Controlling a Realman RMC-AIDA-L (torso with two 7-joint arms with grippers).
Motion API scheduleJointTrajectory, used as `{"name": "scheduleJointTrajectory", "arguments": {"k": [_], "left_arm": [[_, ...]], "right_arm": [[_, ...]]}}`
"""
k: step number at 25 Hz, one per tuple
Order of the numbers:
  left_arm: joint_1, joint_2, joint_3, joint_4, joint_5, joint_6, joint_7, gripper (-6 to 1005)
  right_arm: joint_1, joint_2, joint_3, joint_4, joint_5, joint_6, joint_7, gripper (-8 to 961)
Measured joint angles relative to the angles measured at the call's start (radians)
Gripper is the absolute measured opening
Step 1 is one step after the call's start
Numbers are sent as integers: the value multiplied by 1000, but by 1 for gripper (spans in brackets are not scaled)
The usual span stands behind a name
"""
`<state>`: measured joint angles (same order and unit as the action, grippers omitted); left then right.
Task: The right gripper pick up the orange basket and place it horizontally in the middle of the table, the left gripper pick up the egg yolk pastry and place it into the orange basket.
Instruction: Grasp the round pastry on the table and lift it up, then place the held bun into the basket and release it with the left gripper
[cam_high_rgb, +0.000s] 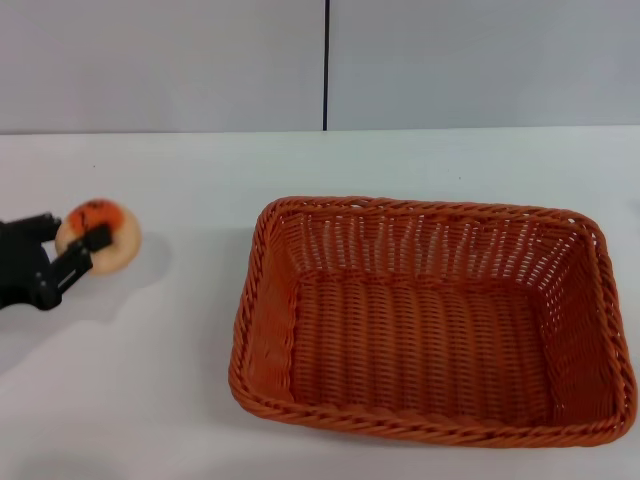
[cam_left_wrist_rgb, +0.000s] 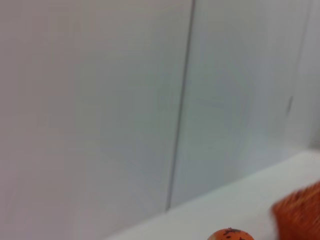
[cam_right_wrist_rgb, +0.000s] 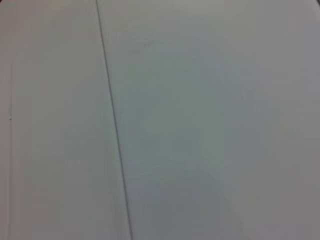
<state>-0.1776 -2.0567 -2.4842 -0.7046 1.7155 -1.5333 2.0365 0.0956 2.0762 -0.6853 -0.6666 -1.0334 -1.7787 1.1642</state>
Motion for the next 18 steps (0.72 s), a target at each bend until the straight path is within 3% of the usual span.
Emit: {"name": "scheduleJointTrajectory", "arguments": {"k": [6,10,13,14,16,17,18], "left_arm": [[-27,-3,6,-9,-21,-102,0,234],[-74,-13,44,-3,-32,-186,0,199],[-105,-16,195,4,-112,-192,-1,173],[-113,-16,298,4,-167,-161,-3,166],[-116,-16,347,5,-193,-144,-4,153],[-124,-16,468,4,-249,-101,-7,147],[-128,-16,527,2,-273,-82,-8,140]], "right_arm": [[-18,1,66,34,1,-1,0,638],[-23,-2,188,119,-1,4,0,638],[-28,-3,214,139,-2,6,0,638],[-32,-3,225,145,-2,7,0,638],[-43,-3,236,150,-2,9,-1,638],[-47,-3,238,150,-2,9,-1,638],[-52,-3,240,152,-2,10,-1,638]]}}
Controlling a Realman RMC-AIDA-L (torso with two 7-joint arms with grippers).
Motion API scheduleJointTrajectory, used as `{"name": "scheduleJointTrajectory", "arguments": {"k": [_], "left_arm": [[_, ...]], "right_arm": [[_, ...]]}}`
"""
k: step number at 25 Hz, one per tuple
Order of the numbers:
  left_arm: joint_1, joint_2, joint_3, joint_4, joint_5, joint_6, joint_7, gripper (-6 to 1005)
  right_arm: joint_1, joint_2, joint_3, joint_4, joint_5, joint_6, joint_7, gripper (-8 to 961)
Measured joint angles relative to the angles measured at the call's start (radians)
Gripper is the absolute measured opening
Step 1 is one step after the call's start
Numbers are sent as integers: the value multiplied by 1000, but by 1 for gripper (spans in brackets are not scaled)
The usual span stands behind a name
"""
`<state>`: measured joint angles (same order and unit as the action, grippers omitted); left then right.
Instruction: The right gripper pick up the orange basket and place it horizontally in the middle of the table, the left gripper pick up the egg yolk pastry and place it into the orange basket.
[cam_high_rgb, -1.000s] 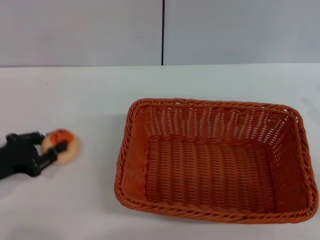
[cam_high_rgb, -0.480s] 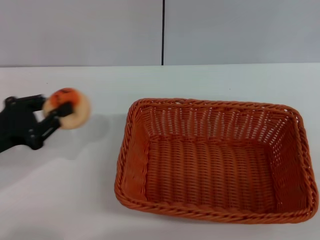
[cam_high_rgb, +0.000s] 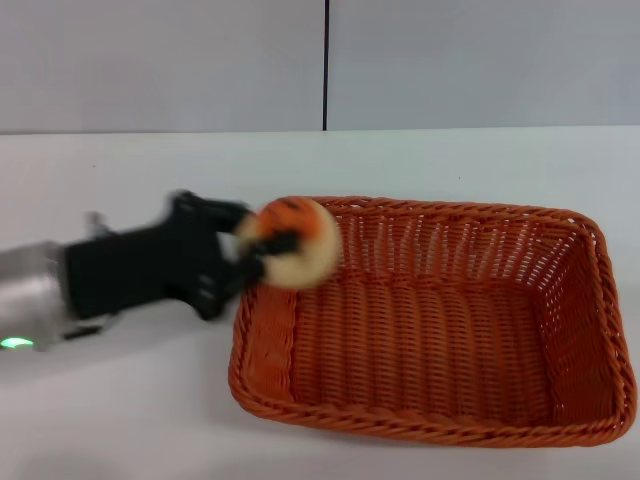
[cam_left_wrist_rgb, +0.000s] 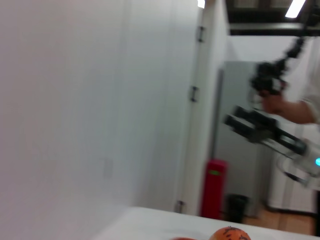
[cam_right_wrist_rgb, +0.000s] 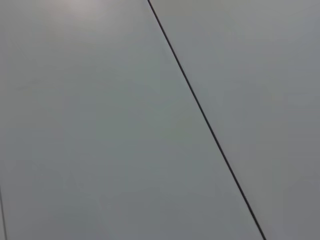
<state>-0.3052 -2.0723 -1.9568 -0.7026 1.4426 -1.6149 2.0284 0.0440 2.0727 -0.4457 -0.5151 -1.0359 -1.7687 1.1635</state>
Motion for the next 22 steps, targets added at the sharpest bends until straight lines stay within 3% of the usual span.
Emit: {"name": "scheduleJointTrajectory", "arguments": {"k": [1,2,3,7,9,12,17,18,21,22], "left_arm": [[0,0,0,0,0,0,0,141],[-3,0,102,-6,-37,39,2,143],[-3,0,102,-6,-37,39,2,144],[-2,0,263,-3,-113,142,5,149],[1,0,273,-1,-127,152,5,152],[23,0,284,2,-181,165,7,249],[60,3,242,20,-229,176,45,464],[74,4,184,55,-256,182,84,514],[81,6,131,89,-273,189,113,609],[87,4,18,174,-317,195,191,640]], "right_arm": [[-5,0,1,1,0,1,0,638],[-10,0,2,3,0,1,-1,638],[-10,0,2,3,0,1,-1,638],[-20,0,2,11,-1,2,-24,638],[-21,0,2,11,-1,2,-27,638],[-21,-1,2,12,-2,3,-47,638],[-16,-2,2,14,-3,11,-57,638],[-15,-3,3,14,-3,13,-63,638],[-11,-3,3,20,-3,16,-92,638],[-4,-2,3,37,-1,18,-137,638]]}}
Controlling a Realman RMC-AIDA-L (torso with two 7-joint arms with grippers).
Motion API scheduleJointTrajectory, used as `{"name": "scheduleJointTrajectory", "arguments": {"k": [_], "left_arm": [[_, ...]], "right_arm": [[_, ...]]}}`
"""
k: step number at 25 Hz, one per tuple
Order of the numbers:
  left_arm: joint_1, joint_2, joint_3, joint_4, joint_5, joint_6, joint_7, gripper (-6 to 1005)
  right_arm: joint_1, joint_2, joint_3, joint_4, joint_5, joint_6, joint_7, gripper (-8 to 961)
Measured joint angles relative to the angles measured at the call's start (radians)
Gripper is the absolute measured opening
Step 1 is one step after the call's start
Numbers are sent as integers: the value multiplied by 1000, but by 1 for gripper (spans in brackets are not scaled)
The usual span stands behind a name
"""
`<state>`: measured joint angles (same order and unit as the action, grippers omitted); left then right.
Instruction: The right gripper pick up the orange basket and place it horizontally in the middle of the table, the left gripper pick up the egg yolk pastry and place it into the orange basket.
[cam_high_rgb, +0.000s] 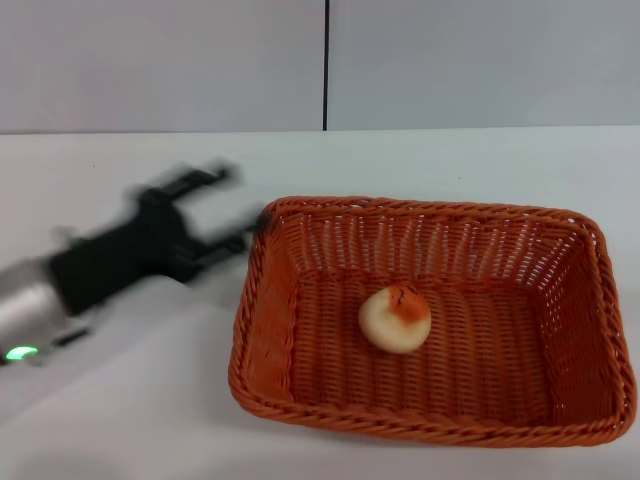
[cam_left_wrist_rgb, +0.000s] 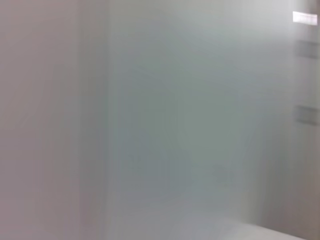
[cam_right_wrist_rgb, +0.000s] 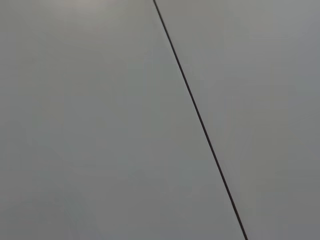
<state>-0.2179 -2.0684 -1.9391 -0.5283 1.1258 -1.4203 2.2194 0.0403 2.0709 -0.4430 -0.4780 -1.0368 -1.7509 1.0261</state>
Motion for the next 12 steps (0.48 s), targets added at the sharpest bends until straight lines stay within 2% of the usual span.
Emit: {"name": "scheduleJointTrajectory", "arguments": {"k": [1,4,5,6,9,10,12], "left_arm": [[0,0,0,0,0,0,0,672],[4,-2,-151,146,-103,-27,156,748],[11,-3,-223,223,-175,-56,247,762],[11,-3,-223,223,-175,-56,247,775],[26,-3,-314,315,-251,-98,358,802],[38,-4,-365,363,-281,-130,415,802],[44,-4,-385,382,-290,-148,445,802]], "right_arm": [[0,0,0,0,0,0,0,638],[22,2,22,46,7,1,-63,638],[42,2,54,87,7,1,-101,638],[42,2,54,87,7,1,-101,638],[72,3,122,157,8,1,-177,638],[93,4,185,209,8,-5,-233,638],[102,5,217,232,9,-7,-255,638]]}}
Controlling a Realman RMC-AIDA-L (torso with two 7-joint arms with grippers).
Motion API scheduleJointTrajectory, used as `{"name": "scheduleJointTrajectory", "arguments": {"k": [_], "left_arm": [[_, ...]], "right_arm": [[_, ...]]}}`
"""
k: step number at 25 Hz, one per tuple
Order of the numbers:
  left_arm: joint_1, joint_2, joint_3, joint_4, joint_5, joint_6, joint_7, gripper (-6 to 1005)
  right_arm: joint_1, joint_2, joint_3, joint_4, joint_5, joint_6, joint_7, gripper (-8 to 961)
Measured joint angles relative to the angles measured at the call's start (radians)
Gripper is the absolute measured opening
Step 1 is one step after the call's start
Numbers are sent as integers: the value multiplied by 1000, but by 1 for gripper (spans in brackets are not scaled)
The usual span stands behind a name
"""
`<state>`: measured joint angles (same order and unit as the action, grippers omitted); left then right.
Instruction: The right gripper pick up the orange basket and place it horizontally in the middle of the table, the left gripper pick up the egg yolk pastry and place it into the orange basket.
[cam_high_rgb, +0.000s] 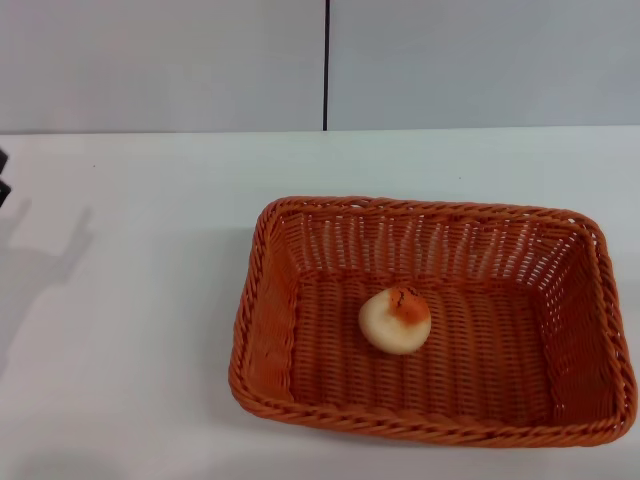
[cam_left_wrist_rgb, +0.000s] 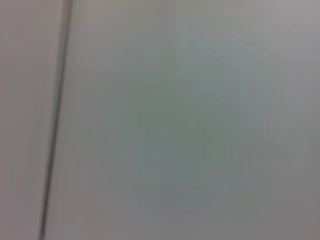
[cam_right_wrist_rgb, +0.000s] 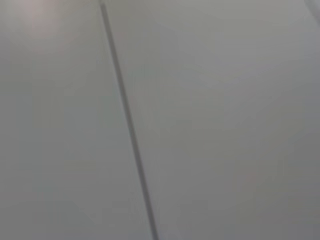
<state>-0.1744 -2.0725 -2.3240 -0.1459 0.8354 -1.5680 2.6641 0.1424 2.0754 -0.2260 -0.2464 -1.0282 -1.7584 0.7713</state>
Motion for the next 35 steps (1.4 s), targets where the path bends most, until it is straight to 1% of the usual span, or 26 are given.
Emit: {"name": "scheduleJointTrajectory", "arguments": {"k": [1,2,3,8,17,23,35], "left_arm": [[4,-1,-25,33,-5,-30,52,802],[4,-1,-25,33,-5,-30,52,802],[4,-1,-43,57,-5,-50,90,802],[1,0,-60,102,-7,-66,131,802],[-9,4,-56,102,1,-66,127,802],[-23,6,-56,100,1,-25,127,802],[-30,6,-54,96,1,2,116,802]], "right_arm": [[18,1,59,43,0,-4,-41,638],[18,1,59,43,0,-4,-41,638],[27,1,87,73,1,-4,-78,638],[49,0,90,106,-3,7,-172,638],[60,0,95,131,-1,14,-179,638],[63,1,103,142,1,61,-170,638],[73,2,108,169,-1,64,-176,638]]}}
